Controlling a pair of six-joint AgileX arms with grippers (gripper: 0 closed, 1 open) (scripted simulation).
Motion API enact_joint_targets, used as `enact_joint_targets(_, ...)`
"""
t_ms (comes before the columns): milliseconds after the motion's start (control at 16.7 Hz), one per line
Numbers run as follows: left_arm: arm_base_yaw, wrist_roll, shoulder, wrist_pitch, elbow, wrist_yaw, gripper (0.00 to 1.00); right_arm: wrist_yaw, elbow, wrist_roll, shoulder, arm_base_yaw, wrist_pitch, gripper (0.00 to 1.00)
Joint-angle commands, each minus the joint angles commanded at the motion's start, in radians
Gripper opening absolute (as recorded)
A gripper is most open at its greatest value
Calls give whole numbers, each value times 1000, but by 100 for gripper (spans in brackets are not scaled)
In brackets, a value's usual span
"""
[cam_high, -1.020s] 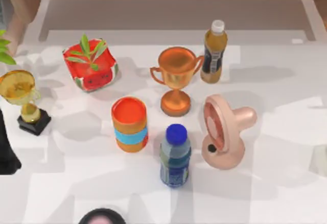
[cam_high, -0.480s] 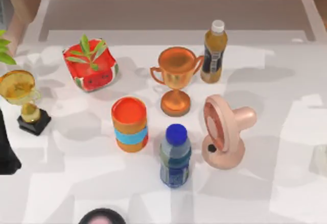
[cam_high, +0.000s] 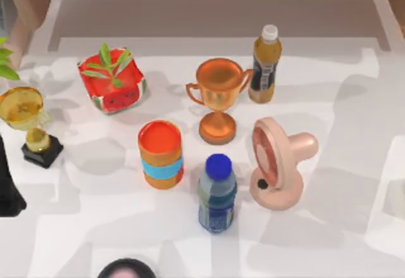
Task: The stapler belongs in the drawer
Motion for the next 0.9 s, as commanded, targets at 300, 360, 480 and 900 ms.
enact_joint_targets(300, 0, 0, 0, 0, 0, 0, 100, 0, 0, 0, 0, 0, 0, 15)
enact_joint_targets(360, 0, 0, 0, 0, 0, 0, 100, 0, 0, 0, 0, 0, 0, 23)
enact_joint_targets(480, 0, 0, 0, 0, 0, 0, 100, 0, 0, 0, 0, 0, 0, 38)
enact_joint_targets(900, 0, 0, 0, 0, 0, 0, 100, 0, 0, 0, 0, 0, 0, 90)
